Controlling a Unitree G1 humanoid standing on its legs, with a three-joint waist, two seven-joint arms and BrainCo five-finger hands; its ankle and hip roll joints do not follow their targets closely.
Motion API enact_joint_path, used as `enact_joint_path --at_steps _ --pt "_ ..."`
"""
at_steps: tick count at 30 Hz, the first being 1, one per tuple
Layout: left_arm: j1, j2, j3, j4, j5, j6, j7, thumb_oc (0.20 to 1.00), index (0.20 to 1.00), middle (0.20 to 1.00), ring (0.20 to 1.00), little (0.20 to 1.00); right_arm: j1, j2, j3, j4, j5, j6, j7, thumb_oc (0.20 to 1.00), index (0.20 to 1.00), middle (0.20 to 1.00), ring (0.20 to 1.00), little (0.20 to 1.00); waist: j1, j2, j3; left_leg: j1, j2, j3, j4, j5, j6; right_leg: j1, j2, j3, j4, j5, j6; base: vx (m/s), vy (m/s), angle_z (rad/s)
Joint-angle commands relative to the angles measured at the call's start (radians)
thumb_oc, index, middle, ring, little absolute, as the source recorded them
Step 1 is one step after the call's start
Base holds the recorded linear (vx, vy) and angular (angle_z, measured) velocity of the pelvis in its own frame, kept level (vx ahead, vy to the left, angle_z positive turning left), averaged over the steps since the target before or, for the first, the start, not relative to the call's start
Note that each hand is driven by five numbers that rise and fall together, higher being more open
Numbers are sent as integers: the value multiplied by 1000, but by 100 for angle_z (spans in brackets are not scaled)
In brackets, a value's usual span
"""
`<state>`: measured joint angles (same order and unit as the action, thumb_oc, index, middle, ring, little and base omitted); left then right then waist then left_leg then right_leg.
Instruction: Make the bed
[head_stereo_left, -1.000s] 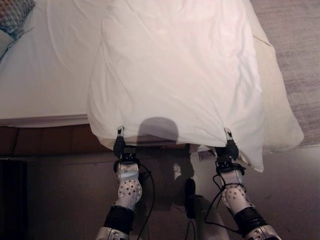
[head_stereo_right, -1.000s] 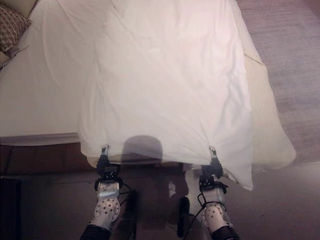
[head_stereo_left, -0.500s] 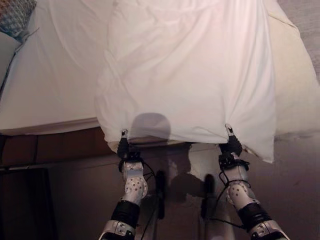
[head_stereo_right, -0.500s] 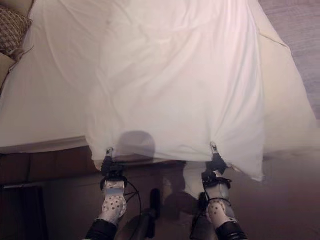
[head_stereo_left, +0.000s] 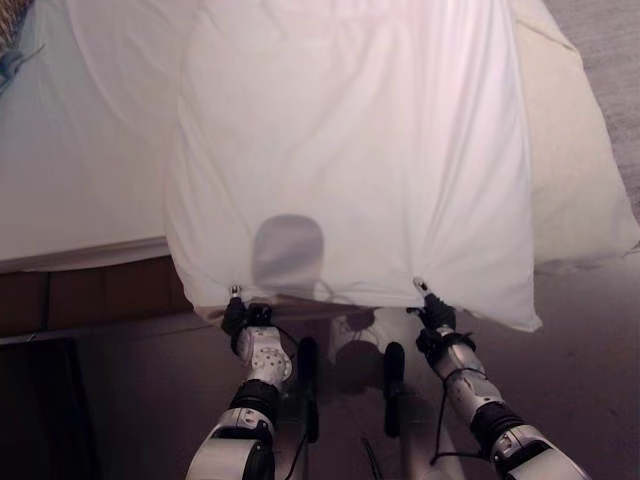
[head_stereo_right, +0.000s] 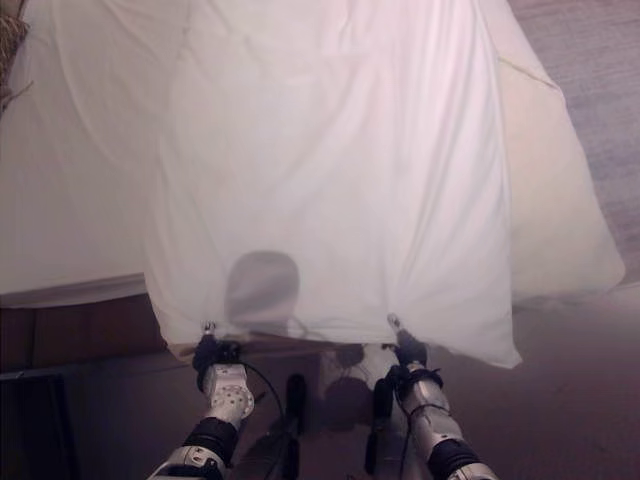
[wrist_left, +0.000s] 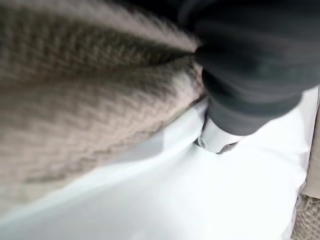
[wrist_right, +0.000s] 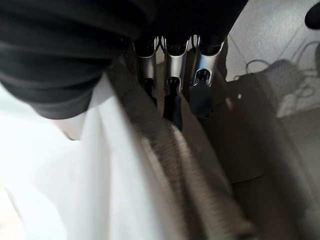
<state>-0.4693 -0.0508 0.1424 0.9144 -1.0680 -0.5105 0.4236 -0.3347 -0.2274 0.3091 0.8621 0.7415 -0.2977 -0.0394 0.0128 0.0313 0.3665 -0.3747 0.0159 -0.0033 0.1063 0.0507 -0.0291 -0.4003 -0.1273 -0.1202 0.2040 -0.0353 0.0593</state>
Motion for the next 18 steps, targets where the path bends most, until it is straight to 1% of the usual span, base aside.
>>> enact_joint_path --at_steps 1,2,3,4,5,6,7,8,9,12,14,16,17,18 --pt "169 178 225 208 -14 -16 83 200 200 200 200 200 106 -6 14 151 -97 79 -31 200 200 200 200 200 40 -57 -3 -63 -20 14 29 -18 -24 -17 -33 -8 -83 79 62 0 9 7" --pt "175 182 224 228 -2 -5 85 200 200 200 200 200 103 -2 12 180 -115 91 -39 200 200 200 200 200 41 -58 -3 -63 -21 14 30 -19 -24 -14 -34 -7 -83 80 63 6 7 11" --pt "182 193 227 264 18 13 88 200 200 200 200 200 102 10 4 222 -118 107 -39 614 614 614 614 614 41 -61 -4 -59 -21 13 29 -21 -22 -9 -35 -9 -83 81 64 5 4 11" --pt "181 195 227 265 18 14 88 200 200 200 200 200 101 11 4 224 -118 106 -38 771 771 771 771 771 42 -61 -3 -58 -21 13 29 -21 -22 -8 -35 -10 -83 82 64 7 0 11" --pt "185 199 225 288 24 33 82 429 429 429 429 429 99 15 1 243 -123 117 -37 1000 1000 1000 1000 1000 42 -65 -4 -56 -21 13 27 -21 -22 -4 -36 -11 -86 83 65 4 -5 7" --pt "188 196 220 288 27 31 81 517 517 517 517 517 99 18 -2 253 -120 118 -34 1000 1000 1000 1000 1000 42 -66 -5 -54 -20 12 26 -21 -22 -1 -37 -12 -88 84 65 4 -5 6" --pt "188 196 219 288 27 31 82 950 950 950 950 950 99 18 -3 254 -120 118 -34 1000 1000 1000 1000 1000 42 -66 -5 -53 -20 12 25 -21 -22 0 -38 -13 -89 85 65 0 0 0" --pt "199 192 200 283 33 48 54 1000 1000 1000 1000 1000 103 23 -9 270 -114 126 -19 1000 1000 1000 1000 1000 41 -68 -10 -47 -21 9 25 -21 -21 11 -38 -14 -91 85 67 0 0 0" --pt "201 190 195 277 31 44 47 1000 1000 1000 1000 1000 106 25 -13 273 -107 125 -13 1000 1000 1000 1000 1000 42 -69 -10 -43 -21 7 25 -20 -21 15 -38 -15 -90 85 66 18 -4 3" --pt "220 181 156 263 46 60 -5 1000 1000 1000 1000 1000 116 26 -23 282 -99 122 11 1000 1000 1000 1000 1000 43 -71 -17 -30 -21 0 18 -19 -21 31 -38 -21 -92 83 67 9 -16 12" --pt "228 175 141 250 46 55 -16 1000 1000 1000 1000 1000 123 28 -28 278 -92 117 13 1000 1000 1000 1000 1000 44 -71 -18 -26 -22 -4 14 -17 -21 35 -38 -24 -93 83 68 -1 -20 10" --pt "254 163 85 228 93 64 -58 1000 1000 1000 1000 1000 135 25 -44 269 -86 101 17 1000 1000 1000 1000 1000 45 -72 -17 -19 -23 -11 8 -11 -20 43 -39 -31 -101 88 70 -10 -23 5" --pt "255 162 84 227 94 64 -57 1000 1000 1000 1000 1000 136 25 -44 269 -86 101 17 1000 1000 1000 1000 1000 45 -71 -18 -19 -23 -12 7 -11 -20 44 -39 -31 -102 89 70 -12 -15 7" --pt "278 163 40 218 153 81 -82 1000 1000 1000 1000 1000 146 19 -57 263 -75 91 23 1000 1000 1000 1000 1000 46 -70 -17 -18 -24 -14 4 -9 -20 47 -40 -35 -107 91 71 -16 -11 15"
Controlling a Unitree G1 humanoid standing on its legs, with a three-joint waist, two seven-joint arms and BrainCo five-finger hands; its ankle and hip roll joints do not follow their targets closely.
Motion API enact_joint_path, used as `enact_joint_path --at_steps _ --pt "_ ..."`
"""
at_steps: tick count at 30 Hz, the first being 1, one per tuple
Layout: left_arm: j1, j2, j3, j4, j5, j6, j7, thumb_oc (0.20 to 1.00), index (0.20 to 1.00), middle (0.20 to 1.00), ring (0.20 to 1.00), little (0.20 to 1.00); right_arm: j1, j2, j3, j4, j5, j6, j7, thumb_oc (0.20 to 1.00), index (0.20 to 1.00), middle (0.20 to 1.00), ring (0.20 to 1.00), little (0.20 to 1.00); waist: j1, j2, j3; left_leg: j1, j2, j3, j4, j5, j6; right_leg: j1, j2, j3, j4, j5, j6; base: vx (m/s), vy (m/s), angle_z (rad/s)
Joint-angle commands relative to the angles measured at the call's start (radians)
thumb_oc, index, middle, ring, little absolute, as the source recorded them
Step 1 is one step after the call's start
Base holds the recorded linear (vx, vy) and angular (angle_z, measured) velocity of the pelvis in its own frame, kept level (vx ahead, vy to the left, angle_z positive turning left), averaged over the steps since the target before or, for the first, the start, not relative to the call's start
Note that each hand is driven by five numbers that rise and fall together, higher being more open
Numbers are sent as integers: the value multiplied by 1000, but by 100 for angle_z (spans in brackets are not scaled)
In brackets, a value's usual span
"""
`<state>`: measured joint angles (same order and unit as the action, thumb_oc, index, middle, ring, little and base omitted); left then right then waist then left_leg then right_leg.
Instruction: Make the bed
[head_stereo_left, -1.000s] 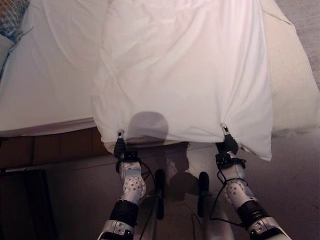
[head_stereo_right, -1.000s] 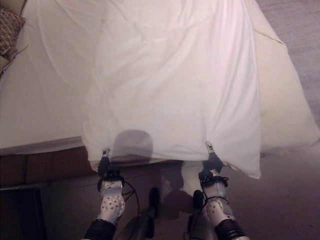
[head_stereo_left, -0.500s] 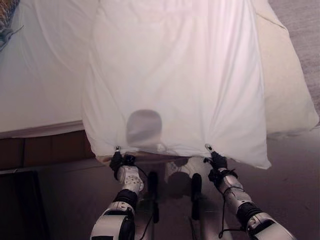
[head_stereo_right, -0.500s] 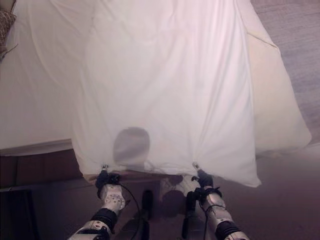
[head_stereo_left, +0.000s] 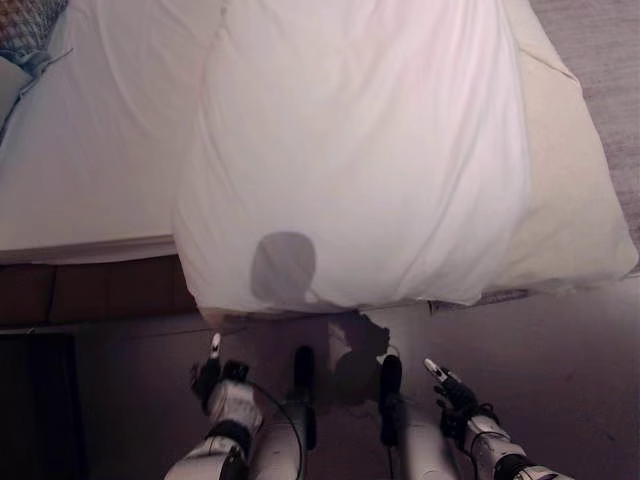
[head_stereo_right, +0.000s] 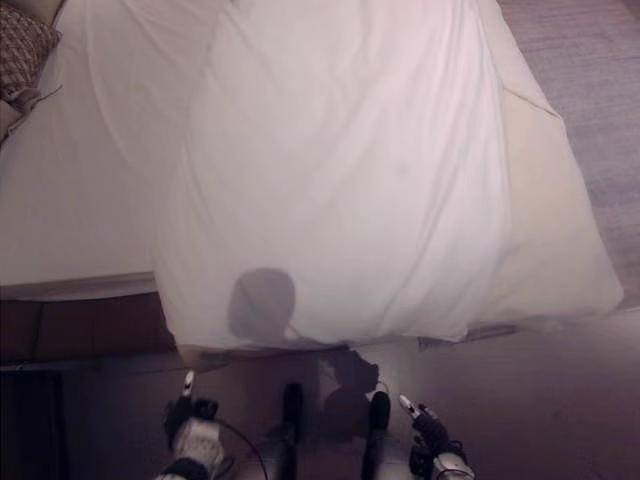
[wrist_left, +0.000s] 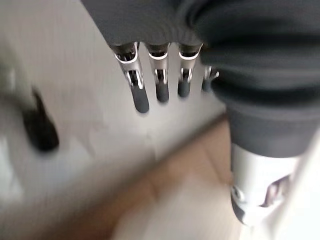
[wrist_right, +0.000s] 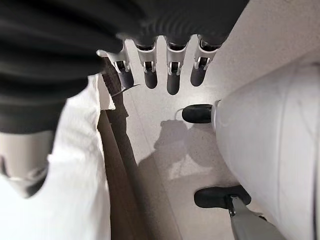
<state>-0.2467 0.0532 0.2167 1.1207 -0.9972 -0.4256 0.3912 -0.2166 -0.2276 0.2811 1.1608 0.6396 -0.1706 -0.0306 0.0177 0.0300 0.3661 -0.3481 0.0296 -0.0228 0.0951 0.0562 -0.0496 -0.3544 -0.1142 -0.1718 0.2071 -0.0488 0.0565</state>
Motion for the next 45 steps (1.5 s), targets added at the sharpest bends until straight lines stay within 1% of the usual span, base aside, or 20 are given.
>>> enact_joint_path --at_steps 1,3,4,5,6,9,11,13,14,15,16,17,19,21,23,29,35,39,43,45 --pt "72 65 -55 20 130 -6 -44 1000 1000 1000 1000 1000 33 14 -42 -43 37 -57 12 1000 1000 1000 1000 1000 40 -67 -14 -43 -39 6 12 -12 0 1 -52 15 -115 109 75 -17 -7 13" --pt "104 75 -139 -38 253 13 -62 1000 1000 1000 1000 1000 44 4 -55 -66 41 -74 16 1000 1000 1000 1000 1000 37 -64 -17 -43 -38 9 7 -9 1 -1 -52 17 -121 114 76 -3 3 4" --pt "123 99 -202 -82 378 15 -54 1000 1000 1000 1000 1000 51 -3 -54 -87 28 -85 22 1000 1000 1000 1000 1000 36 -64 -18 -46 -38 10 8 -8 0 -3 -52 17 -122 115 77 0 0 0" --pt "142 105 -217 -137 361 9 -82 1000 1000 1000 1000 1000 62 -10 -50 -124 15 -94 21 1000 1000 1000 1000 1000 34 -63 -17 -48 -37 9 9 -7 0 -4 -51 17 -124 116 78 0 0 0" --pt "171 146 -290 -231 456 15 -124 1000 1000 1000 1000 1000 77 -25 -57 -169 8 -105 27 1000 1000 1000 1000 1000 32 -60 -16 -50 -38 6 7 -5 0 -3 -51 17 -128 117 79 0 0 0" --pt "203 204 -348 -358 532 1 -179 1000 1000 1000 1000 1000 95 -48 -46 -267 -30 -123 30 1000 1000 1000 1000 1000 27 -56 -15 -53 -39 3 8 -3 -2 -6 -52 16 -131 119 80 0 0 0" --pt "214 220 -367 -402 528 8 -225 1000 1000 1000 1000 1000 101 -57 -44 -299 -36 -126 34 1000 1000 1000 1000 1000 26 -54 -14 -53 -39 3 9 -5 -1 -5 -52 17 -132 119 81 0 0 0" --pt "210 286 -446 -506 553 18 -347 1000 1000 1000 1000 1000 96 -84 -30 -390 -53 -137 52 1000 1000 1000 1000 1000 20 -50 -16 -56 -39 9 10 -7 1 -10 -53 22 -136 121 84 0 0 0" --pt "210 286 -446 -506 553 18 -347 1000 1000 1000 1000 1000 96 -84 -30 -390 -53 -137 52 1000 1000 1000 1000 1000 20 -50 -16 -56 -39 9 10 -7 1 -10 -53 22 -135 121 84 0 0 0" --pt "200 315 -478 -551 557 24 -396 1000 1000 1000 1000 1000 92 -101 -16 -435 -65 -138 72 1000 1000 1000 1000 1000 16 -49 -17 -58 -39 12 13 -8 2 -14 -52 25 -134 121 84 0 0 0" --pt "172 362 -535 -621 519 36 -506 1000 1000 1000 1000 1000 78 -139 17 -505 -73 -135 125 1000 1000 1000 1000 1000 9 -50 -19 -64 -38 20 19 -12 3 -20 -52 33 -134 122 84 0 0 0" --pt "172 362 -535 -621 519 36 -507 1000 1000 1000 1000 1000 78 -139 17 -505 -73 -135 126 1000 1000 1000 1000 1000 9 -50 -18 -63 -38 20 19 -12 3 -20 -52 33 -134 122 84 4 35 -2" --pt "57 415 -658 -679 523 43 -611 1000 1000 1000 1000 1000 14 -183 77 -537 -36 -126 215 1000 1000 1000 1000 1000 1 -50 -18 -69 -38 29 23 -16 3 -36 -50 46 -130 125 84 -4 27 -4" --pt "-64 428 -741 -725 459 63 -689 1000 1000 1000 1000 1000 -79 -199 132 -531 7 -99 275 1000 1000 1000 1000 1000 -6 -49 -17 -98 -39 34 37 -16 4 -69 -49 54 -117 126 81 -39 15 -9" --pt "-115 438 -772 -720 457 74 -711 1000 1000 1000 1000 1000 -123 -203 150 -520 17 -90 288 1000 1000 1000 1000 1000 -8 -48 -10 -113 -40 36 44 -15 3 -82 -48 58 -112 126 79 -57 14 -16" --pt "-400 417 -865 -592 457 79 -718 1000 1000 1000 1000 1000 -356 -181 223 -461 60 -67 295 1000 1000 1000 1000 1000 -13 -43 36 -221 -48 35 111 -14 -2 -207 -39 77 -27 116 71 -83 9 -3" --pt "-571 383 -837 -482 472 49 -641 1000 1000 1000 1000 1000 -551 -173 246 -373 131 -47 296 1000 1000 1000 1000 1000 -13 -36 65 -353 -53 45 208 -25 -4 -357 -45 89 94 97 66 -96 19 5" --pt "-700 372 -789 -337 585 21 -466 1000 1000 1000 1000 1000 -722 -138 240 -280 176 -60 241 1000 1000 1000 1000 1000 -14 -38 76 -476 -56 52 331 -53 -4 -486 -53 107 229 66 58 -49 18 5" --pt "-793 376 -779 -233 654 23 -344 1000 1000 1000 1000 1000 -847 -122 251 -199 198 -63 211 1000 1000 1000 1000 1000 -7 -45 82 -545 -54 60 417 -80 -2 -567 -59 119 324 39 56 -23 21 2" --pt "-840 379 -779 -171 647 28 -324 1000 1000 1000 1000 1000 -915 -112 257 -156 211 -63 198 1000 1000 1000 1000 1000 -6 -48 82 -584 -50 63 472 -99 -1 -608 -65 124 381 22 54 -14 29 -3"
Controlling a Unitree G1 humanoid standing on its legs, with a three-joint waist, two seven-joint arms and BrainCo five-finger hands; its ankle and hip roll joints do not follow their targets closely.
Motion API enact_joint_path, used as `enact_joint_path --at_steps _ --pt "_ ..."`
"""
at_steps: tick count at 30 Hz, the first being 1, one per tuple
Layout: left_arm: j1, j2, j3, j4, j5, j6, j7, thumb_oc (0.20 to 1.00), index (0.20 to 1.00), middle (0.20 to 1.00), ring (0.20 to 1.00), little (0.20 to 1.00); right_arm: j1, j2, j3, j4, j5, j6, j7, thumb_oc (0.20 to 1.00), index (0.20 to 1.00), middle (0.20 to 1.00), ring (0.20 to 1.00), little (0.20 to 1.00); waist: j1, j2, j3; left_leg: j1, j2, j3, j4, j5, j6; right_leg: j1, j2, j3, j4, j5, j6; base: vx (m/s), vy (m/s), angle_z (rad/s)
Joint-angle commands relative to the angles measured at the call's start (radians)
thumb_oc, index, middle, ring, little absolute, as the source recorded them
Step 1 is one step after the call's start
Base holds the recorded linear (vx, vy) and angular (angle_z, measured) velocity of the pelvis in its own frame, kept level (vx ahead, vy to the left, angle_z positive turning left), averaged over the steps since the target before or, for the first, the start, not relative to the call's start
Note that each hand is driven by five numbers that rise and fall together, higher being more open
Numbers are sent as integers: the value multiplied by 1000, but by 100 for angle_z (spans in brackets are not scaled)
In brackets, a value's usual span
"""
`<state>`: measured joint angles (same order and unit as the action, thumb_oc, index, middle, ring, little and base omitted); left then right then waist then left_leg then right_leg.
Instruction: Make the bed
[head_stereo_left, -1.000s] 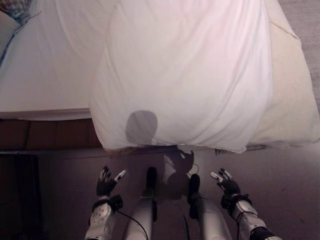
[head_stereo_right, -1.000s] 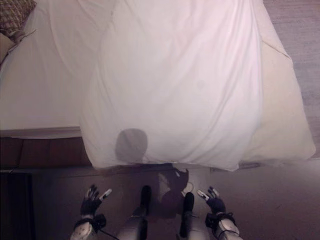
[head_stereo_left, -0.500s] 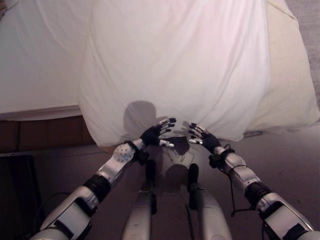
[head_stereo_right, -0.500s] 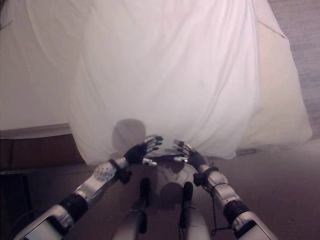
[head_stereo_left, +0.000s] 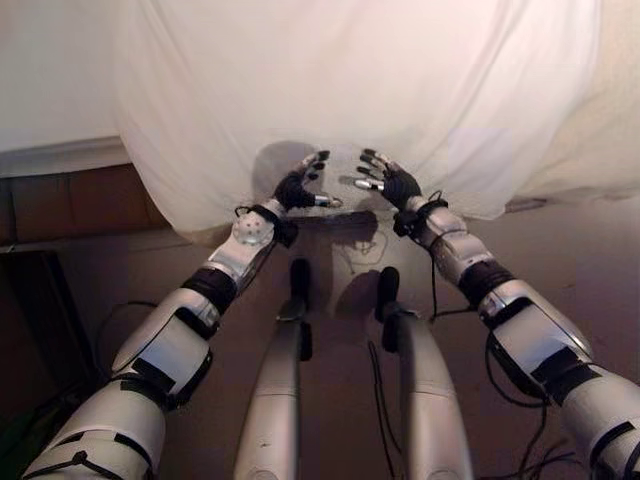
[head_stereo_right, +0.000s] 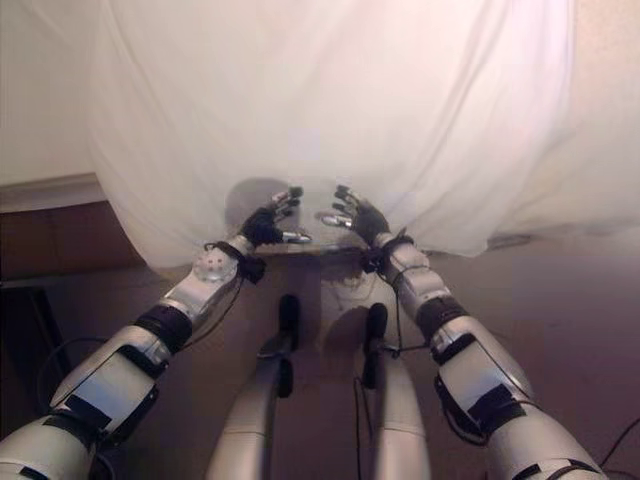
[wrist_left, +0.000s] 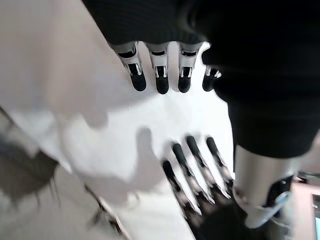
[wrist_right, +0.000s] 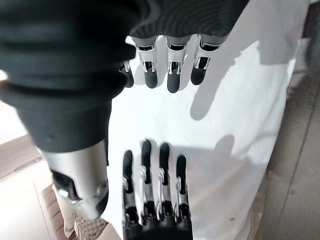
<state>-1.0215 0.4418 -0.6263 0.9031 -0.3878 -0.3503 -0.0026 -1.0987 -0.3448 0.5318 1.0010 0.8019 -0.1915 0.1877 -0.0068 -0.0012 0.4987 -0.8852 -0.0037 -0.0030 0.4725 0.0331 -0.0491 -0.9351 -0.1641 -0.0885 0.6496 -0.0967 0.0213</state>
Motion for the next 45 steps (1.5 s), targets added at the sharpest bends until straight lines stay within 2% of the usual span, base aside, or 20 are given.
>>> enact_joint_path --at_steps 1,6,7,9,12,15,18,21,23,24,29,30,33,37,39,40,41,42,45 --pt "-93 -7 60 68 48 -47 92 1000 1000 1000 1000 1000 -61 8 9 32 50 -40 -30 1000 1000 1000 1000 1000 18 -18 -53 -67 -18 45 117 -83 0 -45 -14 41 -38 62 88 -7 19 -6" --pt "-162 -6 79 158 24 -19 130 1000 1000 1000 1000 1000 -185 22 2 146 44 -38 -124 1000 1000 1000 1000 1000 24 -22 -56 -110 -17 51 190 -113 2 -83 -24 34 31 24 80 1 2 -2" --pt "-204 17 70 205 49 -10 158 1000 1000 1000 1000 1000 -239 1 -10 185 47 -41 -165 1000 1000 1000 1000 1000 26 -24 -54 -113 -14 55 206 -124 -1 -84 -28 31 46 11 78 0 0 0" --pt "-207 24 75 222 31 -6 151 1000 1000 1000 1000 1000 -255 -3 -13 209 44 -32 -171 1000 1000 1000 1000 1000 26 -24 -58 -117 -16 57 205 -122 1 -89 -28 31 50 10 76 0 0 0" --pt "-228 56 118 275 -1 5 198 1000 1000 1000 1000 1000 -306 -33 -48 279 66 -25 -221 1000 1000 1000 1000 1000 30 -27 -63 -114 -15 59 221 -133 4 -85 -34 26 62 -2 74 8 3 1" --pt "-237 86 139 300 -9 12 241 1000 1000 1000 1000 1000 -325 -64 -64 327 26 -18 -276 1000 1000 1000 1000 1000 31 -29 -63 -97 -8 61 199 -129 -1 -65 -36 17 36 3 76 0 0 0" --pt "-231 113 151 309 3 16 271 1000 1000 1000 1000 1000 -325 -94 -81 356 -6 -16 -318 1000 1000 1000 1000 1000 32 -28 -63 -74 -3 63 165 -120 -5 -38 -37 5 1 11 79 0 0 0" --pt "-191 149 194 315 -5 15 319 1000 1000 1000 1000 1000 -300 -164 -127 413 -25 7 -386 1000 1000 1000 1000 1000 33 -27 -68 -30 2 59 82 -91 -17 11 -36 -17 -76 36 86 10 -45 4" --pt "-149 166 219 306 9 11 345 1000 1000 1000 1000 1000 -267 -198 -155 416 -43 2 -416 1000 1000 1000 1000 1000 35 -25 -68 1 -1 57 24 -67 -26 50 -29 -27 -140 53 87 21 -64 6" --pt "-96 186 247 306 25 11 362 1000 1000 1000 1000 1000 -223 -237 -191 425 -43 4 -436 1000 1000 1000 1000 1000 38 -21 -66 48 -1 50 -42 -45 -32 102 -20 -36 -203 68 90 15 -61 5" --pt "49 197 347 324 26 34 387 1000 1000 1000 1000 1000 -95 -289 -284 434 -40 15 -455 1000 1000 1000 1000 1000 40 -13 -80 156 -9 35 -180 10 -35 211 -5 -49 -336 118 96 41 -64 4" --pt "127 182 403 342 13 41 389 1000 1000 1000 1000 1000 -18 -283 -327 426 -40 12 -456 1000 1000 1000 1000 1000 38 -14 -92 212 -9 30 -230 28 -38 271 1 -48 -390 133 98 58 -67 -1" --pt "219 157 445 348 14 45 387 1000 1000 1000 1000 1000 81 -261 -369 404 -37 2 -446 1000 1000 1000 1000 1000 35 -14 -102 290 -5 24 -294 46 -39 346 9 -51 -449 150 101 73 -64 -4" --pt "402 68 515 359 -5 32 337 1000 1000 1000 1000 1000 309 -169 -433 352 -54 -32 -403 1000 1000 1000 1000 1000 35 -21 -141 441 9 22 -420 81 -37 491 26 -53 -560 186 109 88 -48 -6" --pt "502 4 504 370 24 34 281 1000 1000 1000 1000 1000 440 -109 -449 324 -76 -53 -360 1000 1000 1000 1000 1000 27 -23 -183 528 18 23 -500 104 -36 569 41 -41 -620 205 112 99 -29 -12" --pt "506 4 504 368 24 34 282 1000 1000 1000 1000 1000 446 -108 -449 322 -77 -52 -361 1000 1000 1000 1000 1000 27 -23 -183 536 19 23 -507 107 -36 576 42 -41 -626 207 112 99 -33 -7" --pt "554 -45 495 368 25 45 238 1000 1000 1000 1000 1000 519 -69 -449 306 -94 -52 -338 1000 1000 1000 1000 1000 21 -25 -209 581 26 24 -551 124 -42 621 48 -33 -669 218 114 40 -20 -5" --pt "557 -46 494 367 25 45 238 1000 1000 1000 1000 1000 523 -69 -449 304 -95 -52 -338 1000 1000 1000 1000 1000 21 -24 -209 585 26 24 -554 125 -42 626 48 -33 -674 220 114 43 -33 -7" --pt "636 -115 469 370 65 57 194 1000 1000 1000 1000 1000 626 -4 -441 278 -140 -58 -319 1000 1000 1000 1000 1000 8 -23 -261 622 35 27 -560 117 -45 679 53 -18 -733 241 117 37 -17 -8"
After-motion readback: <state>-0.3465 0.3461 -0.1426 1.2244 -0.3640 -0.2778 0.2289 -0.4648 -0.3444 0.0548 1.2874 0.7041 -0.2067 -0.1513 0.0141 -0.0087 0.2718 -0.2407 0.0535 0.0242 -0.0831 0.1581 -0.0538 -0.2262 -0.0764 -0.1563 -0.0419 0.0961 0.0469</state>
